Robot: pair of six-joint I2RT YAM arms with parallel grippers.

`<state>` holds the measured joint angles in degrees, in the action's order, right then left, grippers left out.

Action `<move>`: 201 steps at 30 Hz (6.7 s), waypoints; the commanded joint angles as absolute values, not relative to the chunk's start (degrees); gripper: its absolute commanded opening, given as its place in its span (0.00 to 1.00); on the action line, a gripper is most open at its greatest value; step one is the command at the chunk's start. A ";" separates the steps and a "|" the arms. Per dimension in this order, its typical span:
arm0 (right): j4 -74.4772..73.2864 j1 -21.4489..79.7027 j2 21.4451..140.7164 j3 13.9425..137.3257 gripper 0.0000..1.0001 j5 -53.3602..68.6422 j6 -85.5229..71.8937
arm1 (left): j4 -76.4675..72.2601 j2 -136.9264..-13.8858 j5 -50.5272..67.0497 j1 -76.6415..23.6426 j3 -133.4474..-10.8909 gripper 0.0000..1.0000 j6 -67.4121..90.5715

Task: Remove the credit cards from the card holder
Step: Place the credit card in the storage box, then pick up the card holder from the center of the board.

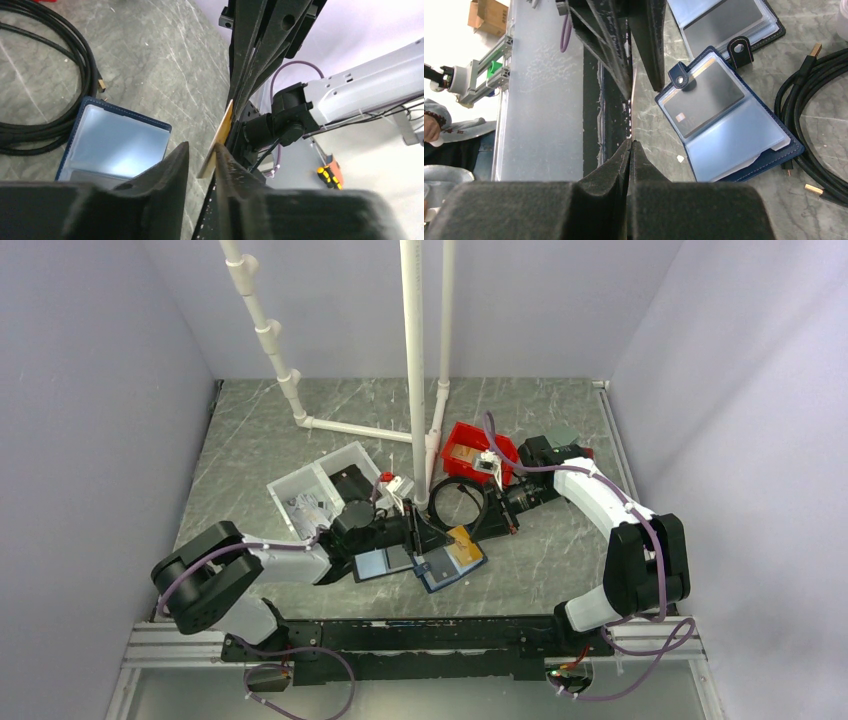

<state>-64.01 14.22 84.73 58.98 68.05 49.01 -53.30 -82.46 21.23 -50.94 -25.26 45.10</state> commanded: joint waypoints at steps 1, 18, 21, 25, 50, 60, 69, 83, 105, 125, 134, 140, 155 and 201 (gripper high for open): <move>-63.84 13.96 84.14 59.44 0.00 69.96 50.48 | -59.41 -84.75 25.71 -51.23 -27.92 0.16 45.69; -65.74 13.89 84.26 59.67 0.38 71.30 52.47 | -71.01 -85.00 19.09 -52.95 -23.40 0.00 46.05; -65.66 13.86 84.38 59.68 0.39 71.25 52.38 | -74.26 -86.31 18.45 -53.17 -23.40 0.00 46.27; -66.20 13.89 84.77 59.85 0.38 71.47 52.94 | -75.83 -86.83 17.55 -53.53 -23.68 0.00 45.61; -66.31 4.54 80.82 61.67 0.00 67.55 54.55 | -1.24 -52.75 8.03 -46.41 -35.22 0.99 23.09; -66.36 -3.97 87.69 79.32 0.00 61.49 50.37 | 14.44 -56.86 16.33 -29.09 -50.26 1.00 12.80; -57.13 -5.88 92.45 89.24 0.00 54.41 41.53 | 18.70 -61.92 14.76 -19.89 -53.97 1.00 8.28; -52.02 -7.09 101.48 96.87 0.00 54.50 35.90 | 18.29 -57.72 12.63 -19.73 -51.28 0.99 5.78; -44.82 -7.29 109.21 96.76 0.00 50.82 28.87 | 18.51 -59.85 11.86 -18.65 -51.24 0.99 5.10; -49.54 3.98 117.96 100.24 0.04 42.97 32.27 | 18.63 -59.33 11.84 -18.01 -51.08 0.99 4.97; -45.99 5.61 117.23 99.45 0.26 31.23 28.06 | 18.58 -59.50 12.22 -17.85 -51.15 0.99 5.10; -42.73 5.58 110.75 96.29 0.27 24.19 27.00 | 18.58 -59.64 12.31 -17.76 -51.15 0.99 5.10; -31.38 4.91 71.64 67.22 0.52 48.38 35.32 | 15.02 -57.43 25.41 -17.23 -48.85 0.99 10.71; -28.65 32.06 68.92 40.68 0.73 39.50 51.16 | -4.54 -80.68 -7.89 -60.12 -40.25 0.60 64.70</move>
<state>-30.24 31.44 68.51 40.56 39.97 49.63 -13.37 -80.25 -1.56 -59.83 -35.20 63.94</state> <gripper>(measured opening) 0.736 0.597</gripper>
